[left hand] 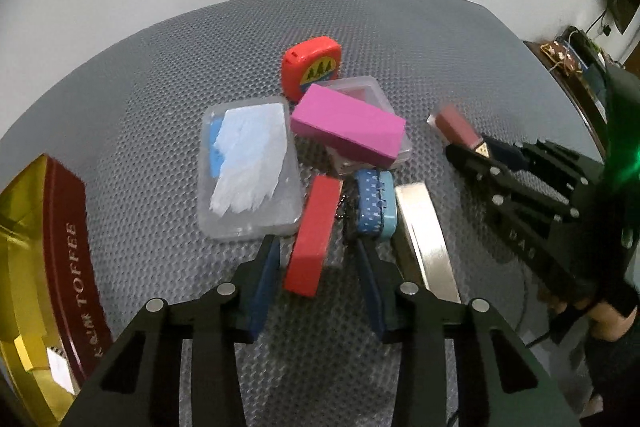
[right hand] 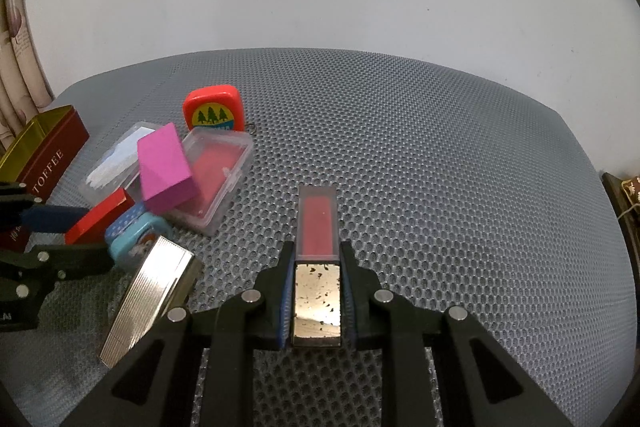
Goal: Organize rigid objects
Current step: 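Grasp the red block with the left tool, then carry the red block into the gold tin and open the left tool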
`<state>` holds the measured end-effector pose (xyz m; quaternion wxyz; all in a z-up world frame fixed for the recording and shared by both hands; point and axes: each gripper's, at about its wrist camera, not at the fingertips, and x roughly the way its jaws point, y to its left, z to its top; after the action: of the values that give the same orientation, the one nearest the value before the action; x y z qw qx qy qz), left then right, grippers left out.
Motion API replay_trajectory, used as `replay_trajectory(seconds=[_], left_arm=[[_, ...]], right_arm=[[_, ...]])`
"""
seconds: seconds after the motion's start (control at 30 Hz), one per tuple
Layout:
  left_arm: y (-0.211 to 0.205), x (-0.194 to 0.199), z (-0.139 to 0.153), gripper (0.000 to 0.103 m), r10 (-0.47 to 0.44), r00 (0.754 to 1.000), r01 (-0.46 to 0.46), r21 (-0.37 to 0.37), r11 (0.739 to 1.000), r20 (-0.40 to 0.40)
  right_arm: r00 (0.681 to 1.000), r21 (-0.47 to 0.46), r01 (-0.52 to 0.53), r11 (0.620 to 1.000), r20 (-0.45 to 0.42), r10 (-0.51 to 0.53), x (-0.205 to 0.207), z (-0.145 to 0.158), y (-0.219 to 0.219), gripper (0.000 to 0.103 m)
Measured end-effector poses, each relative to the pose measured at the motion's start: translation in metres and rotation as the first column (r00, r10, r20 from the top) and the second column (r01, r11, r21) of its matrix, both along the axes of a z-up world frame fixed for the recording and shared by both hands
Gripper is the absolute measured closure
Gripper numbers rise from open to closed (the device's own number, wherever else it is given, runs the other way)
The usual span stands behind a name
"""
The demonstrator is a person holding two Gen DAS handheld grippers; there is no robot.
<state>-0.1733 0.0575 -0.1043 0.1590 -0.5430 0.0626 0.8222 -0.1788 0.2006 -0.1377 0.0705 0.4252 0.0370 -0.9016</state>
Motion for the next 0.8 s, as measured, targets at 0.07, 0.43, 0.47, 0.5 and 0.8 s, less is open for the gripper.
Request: replay_trajectory(seconds=[0.07, 0.43, 0.47, 0.5, 0.8], left_arm=[[0.004, -0.001, -0.001, 0.083, -0.011, 1.0, 0.011, -0.01, 1.0, 0.002], [-0.001, 0.02, 0.006, 0.091, -0.006, 1.0, 0.006, -0.016, 1.0, -0.017], [-0.006, 0.024, 0.008, 0.091, -0.001, 1.0, 0.0, -0.011, 1.0, -0.018], [-0.009, 0.025, 0.011, 0.091, 0.005, 1.0, -0.005, -0.005, 1.0, -0.019], [-0.04, 0.044, 0.032, 0.091, 0.068, 0.997, -0.068, 0.012, 0.998, -0.04]], right_arm=[[1.0, 0.0, 0.0, 1.0, 0.0, 0.0, 0.0, 0.0, -0.001, 0.082], [1.0, 0.001, 0.0, 1.0, 0.0, 0.0, 0.005, 0.008, 0.017, 0.082], [1.0, 0.001, 0.0, 1.0, -0.001, 0.0, 0.009, 0.011, 0.025, 0.082], [1.0, 0.002, 0.0, 1.0, -0.001, 0.0, 0.009, 0.011, 0.026, 0.082], [1.0, 0.006, 0.001, 1.0, -0.003, -0.001, 0.01, 0.009, 0.026, 0.082]])
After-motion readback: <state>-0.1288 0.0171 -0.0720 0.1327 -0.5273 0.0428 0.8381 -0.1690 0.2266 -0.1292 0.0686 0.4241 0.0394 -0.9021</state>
